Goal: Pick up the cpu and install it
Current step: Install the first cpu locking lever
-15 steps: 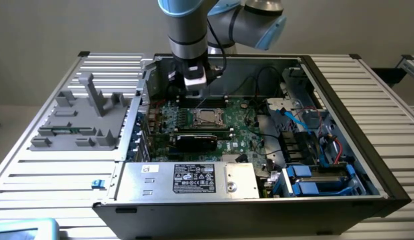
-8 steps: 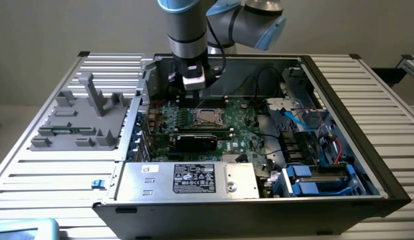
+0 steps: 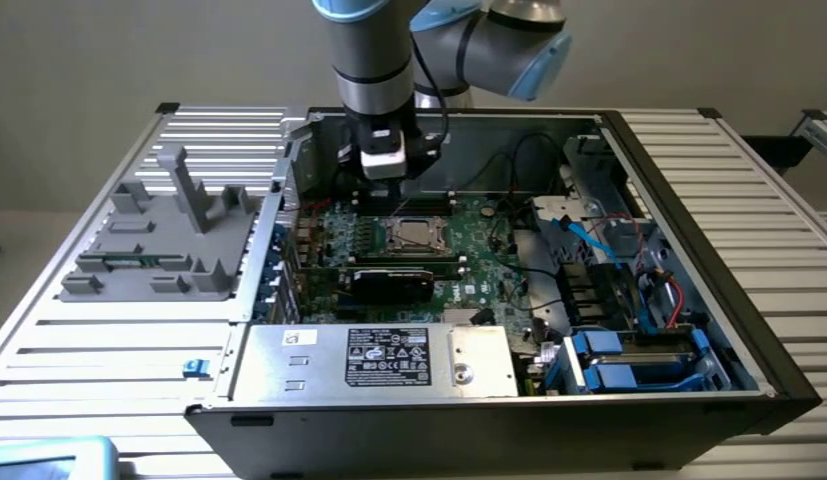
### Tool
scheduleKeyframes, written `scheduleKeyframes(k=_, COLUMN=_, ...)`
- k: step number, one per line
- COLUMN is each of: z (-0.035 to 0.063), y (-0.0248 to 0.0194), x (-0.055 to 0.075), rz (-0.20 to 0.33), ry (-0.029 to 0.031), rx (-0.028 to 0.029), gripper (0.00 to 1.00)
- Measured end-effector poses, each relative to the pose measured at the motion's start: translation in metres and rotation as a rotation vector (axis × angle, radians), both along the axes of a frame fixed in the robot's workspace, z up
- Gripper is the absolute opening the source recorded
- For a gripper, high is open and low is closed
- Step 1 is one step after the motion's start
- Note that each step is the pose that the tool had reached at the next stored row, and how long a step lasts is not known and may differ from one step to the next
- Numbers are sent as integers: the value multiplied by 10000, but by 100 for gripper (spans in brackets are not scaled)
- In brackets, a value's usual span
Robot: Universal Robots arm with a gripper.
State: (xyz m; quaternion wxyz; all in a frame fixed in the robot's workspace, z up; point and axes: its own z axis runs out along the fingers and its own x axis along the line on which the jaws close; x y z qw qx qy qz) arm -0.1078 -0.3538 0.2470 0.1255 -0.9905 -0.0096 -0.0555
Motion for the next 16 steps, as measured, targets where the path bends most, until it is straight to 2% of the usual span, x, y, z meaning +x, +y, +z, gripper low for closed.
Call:
scheduleKeyframes(k=2, z=0, y=0, x=-6, rz=-156, ry=1, rx=73, gripper=11)
scheduleKeyframes(k=3, z=-2, y=0, x=-10, rz=-215, ry=2, rx=137, gripper=11)
scheduleKeyframes(k=5, z=-9, y=0, x=-22, rz=-295, ry=2, rx=322, gripper=11)
scheduleKeyframes(k=6, z=-15, y=0, x=-26, rz=-341, ry=3, rx=391, gripper=11)
scheduleKeyframes(k=7, z=-24, y=1, x=-31, rz=-397, ry=2, rx=436, gripper=11)
scheduleKeyframes(k=12, z=-36, y=-1, x=-42, rz=-470, ry=-12, rx=461, gripper=11)
scheduleKeyframes(k=14, z=-47, y=-1, x=-47, rz=-548, ry=-32, rx=515, gripper=11)
scheduleKeyframes(k=16, z=-57, y=-1, x=-51, rz=-677, ry=-45, rx=621, gripper=11)
